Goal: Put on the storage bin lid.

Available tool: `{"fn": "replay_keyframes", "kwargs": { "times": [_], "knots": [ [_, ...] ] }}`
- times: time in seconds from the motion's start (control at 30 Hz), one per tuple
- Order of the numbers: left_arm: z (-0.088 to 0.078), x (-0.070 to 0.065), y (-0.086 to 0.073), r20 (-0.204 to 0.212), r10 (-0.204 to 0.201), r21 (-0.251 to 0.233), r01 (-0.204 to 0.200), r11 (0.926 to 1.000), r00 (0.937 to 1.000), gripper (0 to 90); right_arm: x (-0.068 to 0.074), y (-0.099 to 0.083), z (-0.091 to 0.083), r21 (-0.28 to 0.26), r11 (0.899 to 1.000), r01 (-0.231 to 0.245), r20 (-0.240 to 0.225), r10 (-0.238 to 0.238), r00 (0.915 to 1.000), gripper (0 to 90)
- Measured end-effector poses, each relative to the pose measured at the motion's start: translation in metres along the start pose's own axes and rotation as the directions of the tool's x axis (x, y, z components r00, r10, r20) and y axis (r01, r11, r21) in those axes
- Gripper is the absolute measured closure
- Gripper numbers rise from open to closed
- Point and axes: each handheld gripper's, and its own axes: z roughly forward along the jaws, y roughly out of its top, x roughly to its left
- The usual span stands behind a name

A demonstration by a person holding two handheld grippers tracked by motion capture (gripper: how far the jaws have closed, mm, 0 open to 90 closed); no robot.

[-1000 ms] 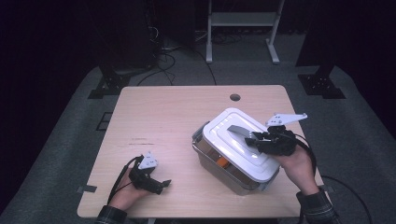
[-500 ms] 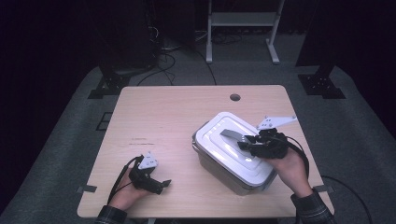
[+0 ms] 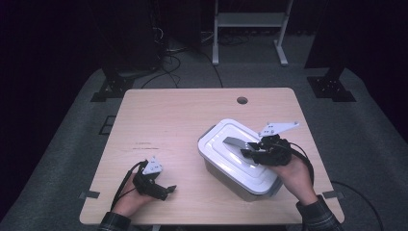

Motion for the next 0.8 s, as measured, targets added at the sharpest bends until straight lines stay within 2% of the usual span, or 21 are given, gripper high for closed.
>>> {"fn": "replay_keyframes", "kwargs": {
  "times": [0.4, 0.8],
  "knots": [
    [-0.0001, 0.0000, 0.0001, 0.001, 0.001, 0.002, -0.001, 1.0000, 1.0000, 0.0, 0.0040, -0.0021, 0.0024, 0.007, 1.000, 0.009, 0.007, -0.009, 0.9999, 66.2],
    [-0.0001, -0.0001, 0.0001, 0.001, 0.002, 0.001, -0.002, 1.0000, 1.0000, 0.0, 0.0042, -0.0051, 0.0028, -0.010, 1.000, 0.012, 0.008, -0.012, 0.9999, 65.8]
  ]
}}
